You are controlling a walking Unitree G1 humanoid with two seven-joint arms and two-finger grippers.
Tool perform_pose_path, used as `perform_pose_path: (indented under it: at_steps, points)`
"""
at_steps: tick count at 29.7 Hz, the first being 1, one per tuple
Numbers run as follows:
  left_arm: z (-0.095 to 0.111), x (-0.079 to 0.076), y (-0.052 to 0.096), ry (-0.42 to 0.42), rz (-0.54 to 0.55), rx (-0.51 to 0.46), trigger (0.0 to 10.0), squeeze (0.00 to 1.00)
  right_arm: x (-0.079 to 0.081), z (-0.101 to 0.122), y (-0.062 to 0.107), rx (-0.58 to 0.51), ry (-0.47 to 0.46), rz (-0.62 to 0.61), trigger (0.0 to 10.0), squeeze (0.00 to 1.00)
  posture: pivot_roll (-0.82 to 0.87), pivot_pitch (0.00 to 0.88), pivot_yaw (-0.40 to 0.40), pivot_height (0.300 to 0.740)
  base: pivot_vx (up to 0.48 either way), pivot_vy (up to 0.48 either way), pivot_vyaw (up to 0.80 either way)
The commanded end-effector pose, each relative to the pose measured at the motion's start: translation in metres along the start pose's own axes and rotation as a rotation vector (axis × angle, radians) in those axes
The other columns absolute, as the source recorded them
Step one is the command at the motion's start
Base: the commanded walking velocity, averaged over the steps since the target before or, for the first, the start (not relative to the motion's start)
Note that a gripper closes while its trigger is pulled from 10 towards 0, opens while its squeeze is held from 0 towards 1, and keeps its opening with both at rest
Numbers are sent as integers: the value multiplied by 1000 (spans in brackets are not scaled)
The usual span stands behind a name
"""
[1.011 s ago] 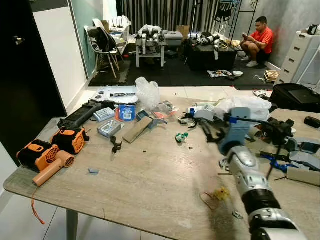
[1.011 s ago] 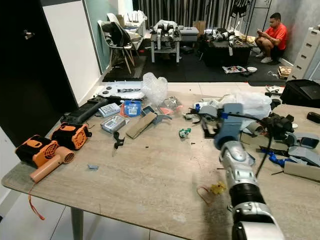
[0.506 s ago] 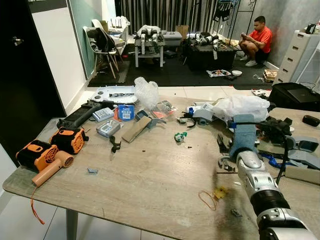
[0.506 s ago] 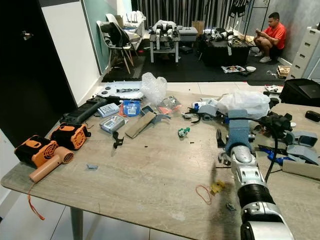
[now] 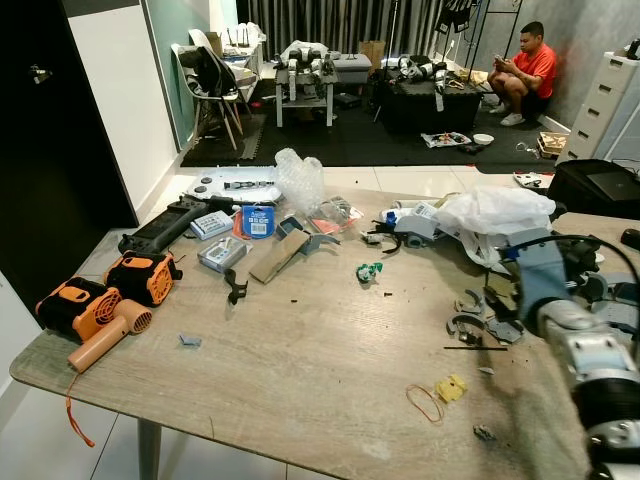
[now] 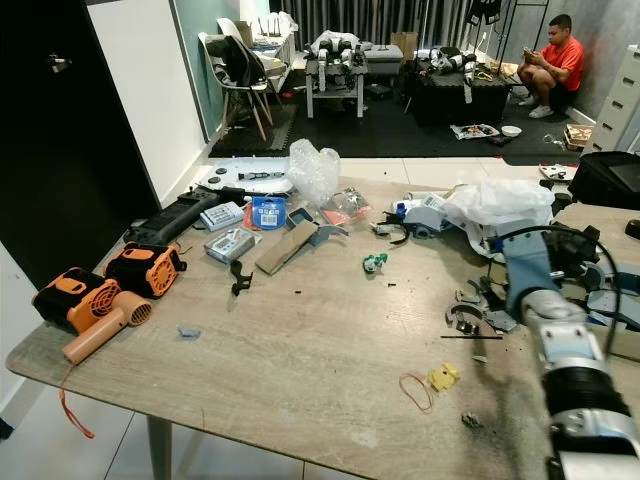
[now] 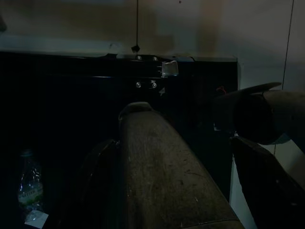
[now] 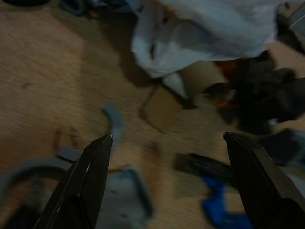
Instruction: Picking trash to rubbish bin
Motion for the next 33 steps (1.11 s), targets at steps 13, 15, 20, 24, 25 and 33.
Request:
perform_pose_path:
  at_steps: [13, 15, 20, 24, 25, 33]
  points:
    - [-15, 2, 2, -8, 4, 52, 10000, 0, 11, -45, 31, 66, 33, 418, 10000, 0, -175, 135, 35, 740, 0, 0, 0]
    - [-17, 3, 2, -7, 5, 57, 10000, 0, 13, -51, 24, 61, 3, 369, 10000, 0, -170, 139, 36, 740, 0, 0, 0]
    - [-17, 4, 3, -4, 7, 56, 10000, 0, 19, -51, 15, 22, -31, 313, 10000, 0, -164, 142, 38, 740, 0, 0, 0]
    - [-17, 4, 3, -1, 8, 53, 10000, 0, 39, -63, 9, 65, -80, 306, 10000, 0, -157, 146, 37, 740, 0, 0, 0]
    - [-17, 4, 3, 0, 8, 52, 10000, 0, 42, -67, 9, 86, -73, 311, 10000, 0, -157, 146, 37, 740, 0, 0, 0]
    - [-16, 3, 3, 4, 7, 49, 10000, 0, 89, -69, 10, 95, -69, 518, 10000, 0, -158, 146, 33, 740, 0, 0, 0]
Point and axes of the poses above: a point about 5 cm out from each wrist's last joint towards the gripper, its own y axis pointing back from the gripper into the wrist, its own z axis along the axis of the wrist's last joint, x = y × z, the point moved 5 cm from there along -y, pointing out of the wrist towards the gripper, and after that the axes turned 8 degrees about y, right-handed, at the moved point
